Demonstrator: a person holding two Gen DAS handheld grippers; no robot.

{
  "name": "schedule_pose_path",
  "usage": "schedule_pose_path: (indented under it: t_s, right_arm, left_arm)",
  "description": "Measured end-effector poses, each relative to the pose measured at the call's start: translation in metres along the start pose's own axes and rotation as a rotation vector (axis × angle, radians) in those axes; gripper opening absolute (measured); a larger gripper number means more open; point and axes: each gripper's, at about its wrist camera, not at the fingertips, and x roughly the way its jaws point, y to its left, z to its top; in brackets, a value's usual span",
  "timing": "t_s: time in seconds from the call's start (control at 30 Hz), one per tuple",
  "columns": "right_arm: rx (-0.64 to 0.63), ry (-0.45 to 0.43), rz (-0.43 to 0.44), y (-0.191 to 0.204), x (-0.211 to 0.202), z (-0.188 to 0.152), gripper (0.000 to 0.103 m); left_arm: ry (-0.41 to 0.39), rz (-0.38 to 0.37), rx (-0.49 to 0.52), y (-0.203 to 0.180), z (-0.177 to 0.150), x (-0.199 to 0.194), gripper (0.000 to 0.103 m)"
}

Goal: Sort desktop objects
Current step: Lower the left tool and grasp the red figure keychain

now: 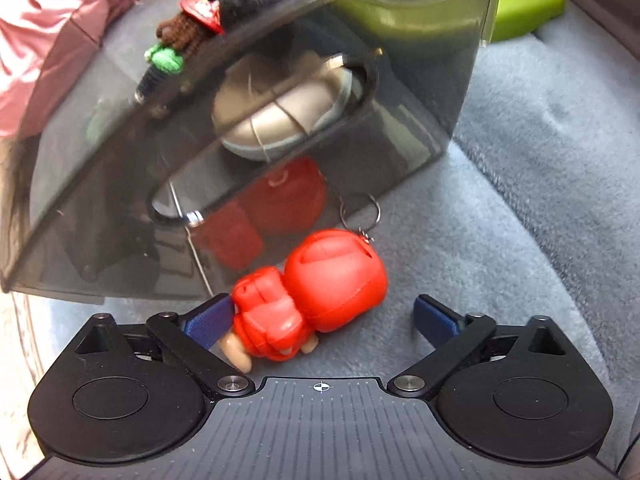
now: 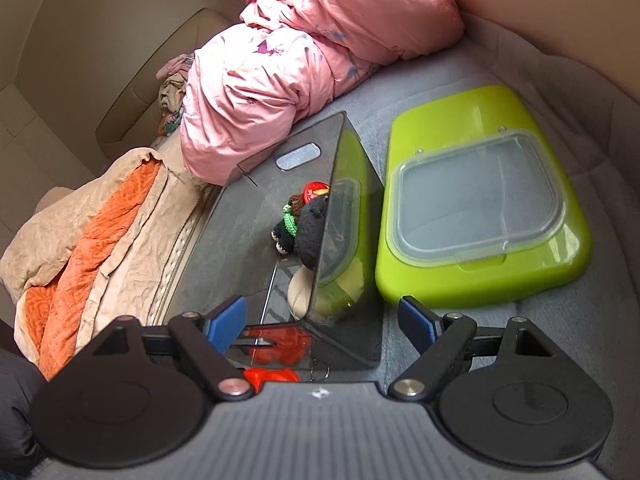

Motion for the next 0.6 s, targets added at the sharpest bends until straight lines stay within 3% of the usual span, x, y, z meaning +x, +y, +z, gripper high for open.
schedule_pose_path:
  t_s: [0.03,0.4,0.43,0.47,0.5,0.6]
  right_arm:
    - [0.005,0.005,0.0,-0.001,0.001,-0.001,0.084]
    - [0.031,0.024,0.006,-0.005,0.0,-0.008,0.084]
    - [0.032,0.022,0.005,-0.005,-0.002,-0.008,0.084]
    - [0.033,0.019,0.005,-0.005,-0.003,-0.007,0.084]
    - [0.034,0.016,0.004,-0.005,-0.005,-0.007,0.084]
    - [0.037,0.008,0.003,-0.006,-0.011,-0.006,0.084]
  left_arm:
    - [0.004,-0.002,-0.008,0.002,0.002,-0.001,0.085]
    - [0.043,-0.048,-0.005,0.014,0.005,-0.026,0.083]
    - [0.053,-0.069,-0.007,0.014,0.003,-0.032,0.078]
    - [0.065,-0.091,-0.011,0.013,0.002,-0.039,0.065]
    - [0.076,-0.113,-0.015,0.013,0.0,-0.045,0.04]
    - [0.102,-0.179,-0.024,0.014,-0.002,-0.064,0.038]
